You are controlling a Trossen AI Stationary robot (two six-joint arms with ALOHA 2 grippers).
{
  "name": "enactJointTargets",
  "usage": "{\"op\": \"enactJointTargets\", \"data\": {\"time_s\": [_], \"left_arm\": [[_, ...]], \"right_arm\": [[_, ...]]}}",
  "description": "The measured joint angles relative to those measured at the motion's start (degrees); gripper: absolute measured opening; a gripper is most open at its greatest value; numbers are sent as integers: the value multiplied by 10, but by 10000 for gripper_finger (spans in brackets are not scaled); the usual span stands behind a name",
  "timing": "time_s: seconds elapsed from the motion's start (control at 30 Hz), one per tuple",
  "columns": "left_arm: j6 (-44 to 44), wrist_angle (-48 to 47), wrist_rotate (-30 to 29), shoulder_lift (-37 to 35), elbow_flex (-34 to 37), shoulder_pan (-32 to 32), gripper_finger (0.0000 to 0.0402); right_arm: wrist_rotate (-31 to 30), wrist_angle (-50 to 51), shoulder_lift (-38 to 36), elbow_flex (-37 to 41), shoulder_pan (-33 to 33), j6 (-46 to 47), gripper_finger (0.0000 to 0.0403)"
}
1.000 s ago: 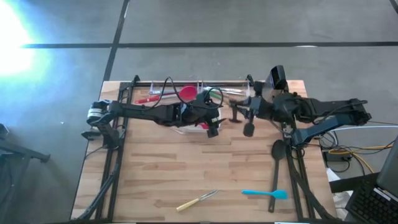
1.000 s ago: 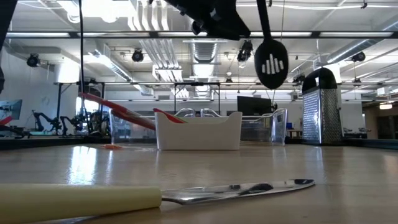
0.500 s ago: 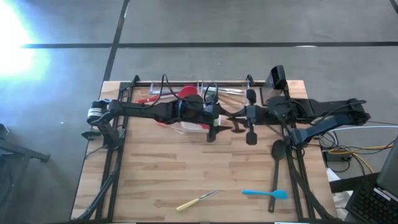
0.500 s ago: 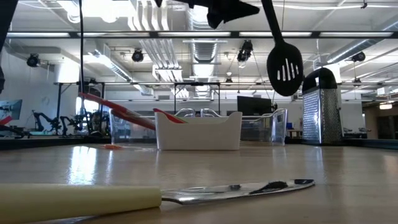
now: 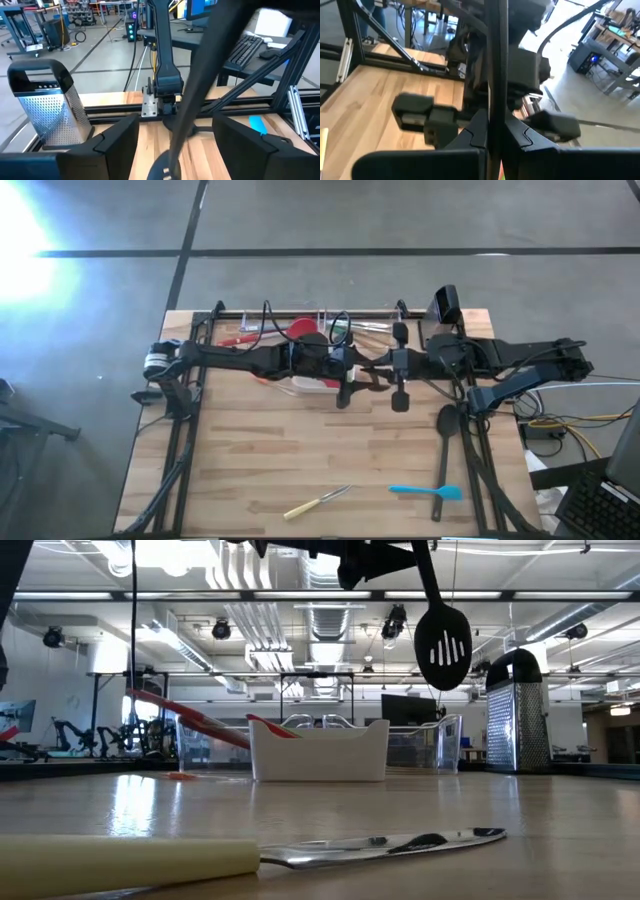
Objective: Pick & Place Kitchen Items
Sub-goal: Put the black slotted serving spoon into the left transparent bin
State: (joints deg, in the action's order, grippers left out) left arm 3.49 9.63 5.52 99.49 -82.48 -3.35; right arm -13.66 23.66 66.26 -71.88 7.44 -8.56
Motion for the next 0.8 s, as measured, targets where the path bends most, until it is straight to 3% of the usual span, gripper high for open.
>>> {"op": "enactJointTargets", "data": {"time_s": [0.17, 0.5, 0.63, 0.8], "left_arm": [[11, -10, 2, 5, -3, -1, 246], [73, -256, 0, -58, -3, -3, 245], [81, -316, -1, -68, -9, -9, 244], [81, -372, -3, -66, -56, -22, 243]], "right_arm": [[0, 2, 3, 0, 0, 0, 11], [12, 160, 3, -25, 0, 72, 11], [47, 204, 15, -26, 0, 89, 11], [49, 236, 49, -29, 0, 89, 11]]}}
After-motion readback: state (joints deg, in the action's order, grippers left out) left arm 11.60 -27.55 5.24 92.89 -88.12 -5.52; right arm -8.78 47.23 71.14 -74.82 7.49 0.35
